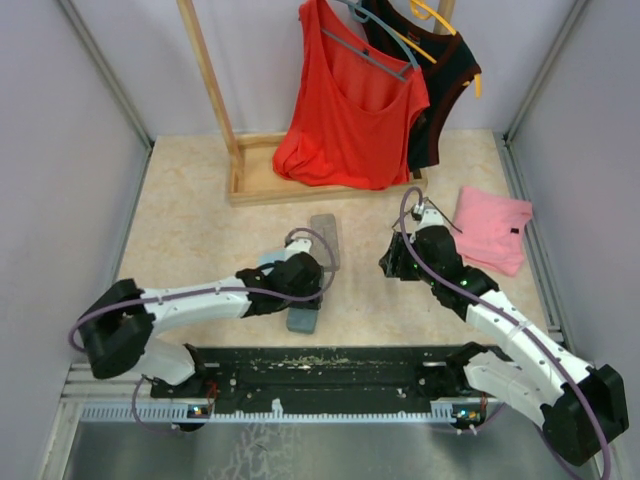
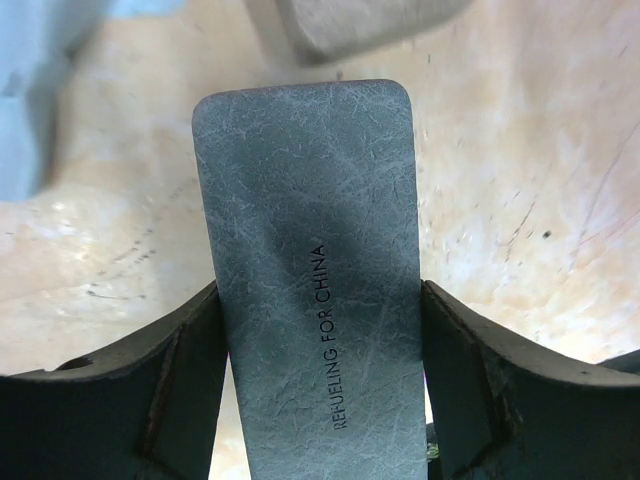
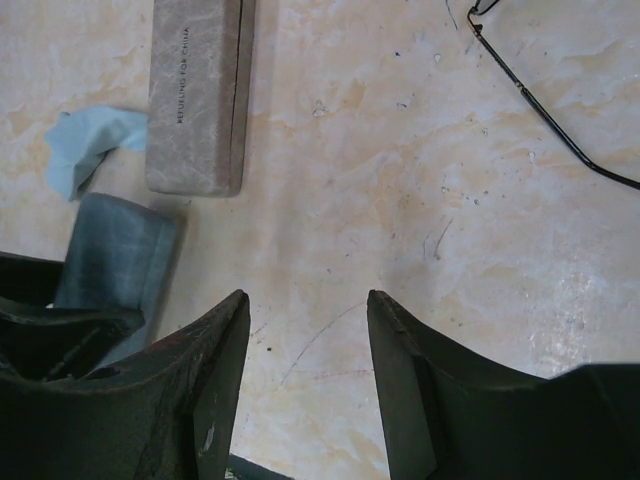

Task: Organize the sunglasses
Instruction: Move the sunglasses case at the center of the board.

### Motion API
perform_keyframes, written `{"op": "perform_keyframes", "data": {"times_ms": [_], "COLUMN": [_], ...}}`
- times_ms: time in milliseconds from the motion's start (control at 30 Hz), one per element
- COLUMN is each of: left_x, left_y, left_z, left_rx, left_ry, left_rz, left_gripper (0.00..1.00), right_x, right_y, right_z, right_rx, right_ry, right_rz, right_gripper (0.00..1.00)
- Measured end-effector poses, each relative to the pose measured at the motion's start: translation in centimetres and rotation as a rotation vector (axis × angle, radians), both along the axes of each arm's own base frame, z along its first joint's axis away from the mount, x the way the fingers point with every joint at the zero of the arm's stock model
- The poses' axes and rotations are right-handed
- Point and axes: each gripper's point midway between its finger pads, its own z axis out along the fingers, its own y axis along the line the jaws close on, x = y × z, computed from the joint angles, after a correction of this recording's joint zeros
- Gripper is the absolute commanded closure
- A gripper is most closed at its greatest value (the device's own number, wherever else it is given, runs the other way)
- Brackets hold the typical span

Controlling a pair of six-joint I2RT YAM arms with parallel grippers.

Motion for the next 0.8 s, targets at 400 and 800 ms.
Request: {"op": "perform_keyframes", "data": {"times_ms": [400,800], "left_x": [-1.0,2.2], "left_y": [-4.4,-5.0], "left_z": [-2.5,-3.4], "left_rx": [0.047,0.047], "left_ry": [0.134,0.162], "left_rz": [-0.092,0.069], "left_gripper": [0.79,0.81], "right_x": [-0.4,-0.4], "right_y": [-0.1,-0.2], "right_z": [-0.4,-0.1], "right_rx": [-0.008,-0.001], "right_ry": [0.021,0.012], "right_rz": [0.002,0.001], "right_gripper": [0.49,0.49]}}
